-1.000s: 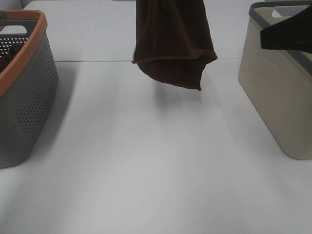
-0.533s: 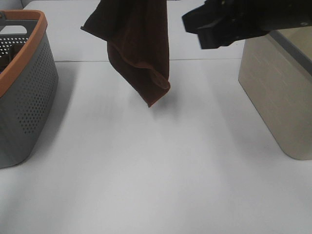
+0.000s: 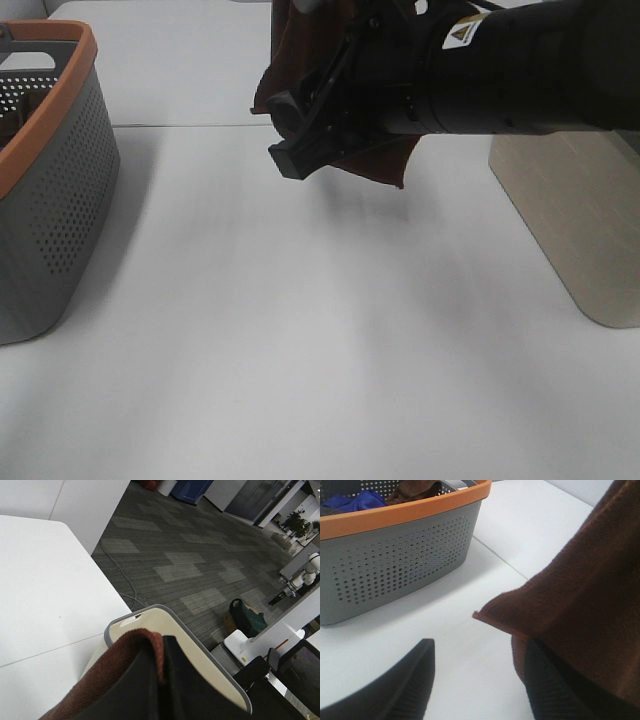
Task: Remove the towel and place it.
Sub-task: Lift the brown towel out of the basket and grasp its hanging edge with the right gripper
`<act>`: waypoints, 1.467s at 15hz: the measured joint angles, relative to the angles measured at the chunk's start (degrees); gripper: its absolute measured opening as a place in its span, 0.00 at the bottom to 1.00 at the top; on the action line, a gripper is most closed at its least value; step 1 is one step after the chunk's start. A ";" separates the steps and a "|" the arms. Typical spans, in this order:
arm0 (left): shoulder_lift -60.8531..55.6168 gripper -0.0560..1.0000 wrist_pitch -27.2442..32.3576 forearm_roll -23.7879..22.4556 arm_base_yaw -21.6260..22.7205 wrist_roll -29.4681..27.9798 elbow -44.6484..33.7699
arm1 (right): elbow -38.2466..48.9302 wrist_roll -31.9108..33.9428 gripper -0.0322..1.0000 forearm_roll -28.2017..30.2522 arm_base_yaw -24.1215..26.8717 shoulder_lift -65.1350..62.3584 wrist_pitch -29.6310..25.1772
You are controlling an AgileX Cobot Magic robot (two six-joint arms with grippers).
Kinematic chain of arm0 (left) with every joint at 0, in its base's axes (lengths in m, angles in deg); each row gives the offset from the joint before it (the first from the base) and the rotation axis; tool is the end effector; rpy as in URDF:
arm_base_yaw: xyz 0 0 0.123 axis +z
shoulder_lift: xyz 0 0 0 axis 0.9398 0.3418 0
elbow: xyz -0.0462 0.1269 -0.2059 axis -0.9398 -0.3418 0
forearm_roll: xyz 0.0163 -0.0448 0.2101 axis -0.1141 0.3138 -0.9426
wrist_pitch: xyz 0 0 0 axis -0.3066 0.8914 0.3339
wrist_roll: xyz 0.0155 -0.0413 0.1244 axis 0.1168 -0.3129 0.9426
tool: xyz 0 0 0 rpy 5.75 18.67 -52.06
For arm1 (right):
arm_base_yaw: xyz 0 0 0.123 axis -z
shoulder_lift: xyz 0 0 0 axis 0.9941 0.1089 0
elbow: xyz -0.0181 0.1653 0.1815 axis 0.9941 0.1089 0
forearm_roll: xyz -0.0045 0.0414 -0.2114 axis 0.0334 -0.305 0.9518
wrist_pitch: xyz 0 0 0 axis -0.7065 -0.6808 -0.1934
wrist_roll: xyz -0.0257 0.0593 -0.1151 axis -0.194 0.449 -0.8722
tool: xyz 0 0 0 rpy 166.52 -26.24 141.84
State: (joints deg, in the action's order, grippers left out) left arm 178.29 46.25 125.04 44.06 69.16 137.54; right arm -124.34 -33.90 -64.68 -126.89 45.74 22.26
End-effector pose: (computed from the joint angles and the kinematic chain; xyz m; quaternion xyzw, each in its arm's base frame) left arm 0.3525 -0.2342 0.4388 0.1159 0.7550 -0.4385 0.4736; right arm 0.2511 0.2231 0.2387 -0.3552 0.7438 0.1315 0.5507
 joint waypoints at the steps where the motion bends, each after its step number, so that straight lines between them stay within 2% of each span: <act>1: 0.00 0.05 -0.46 -0.34 -0.86 -0.06 0.00 | -0.17 0.00 0.55 -0.57 0.00 1.20 1.26; 6: 0.00 0.05 -3.67 -5.90 -4.64 -0.06 0.00 | -2.01 0.11 0.56 -6.42 0.00 5.56 6.59; 9: 0.00 0.05 -4.24 -6.25 -4.98 -0.06 0.00 | -2.01 0.11 0.58 -9.22 0.00 5.67 7.62; 14: 0.00 0.05 -4.41 -6.42 -4.98 -0.06 0.00 | -2.01 0.17 0.69 -14.73 0.00 5.67 7.62; 22: 0.00 0.05 -4.41 -6.36 -4.98 -0.06 0.00 | -2.01 0.52 0.69 -16.10 0.00 5.84 11.06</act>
State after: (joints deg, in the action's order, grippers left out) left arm 178.29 41.84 118.68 39.08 69.10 137.54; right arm -126.35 -33.38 -80.78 -126.89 51.59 33.32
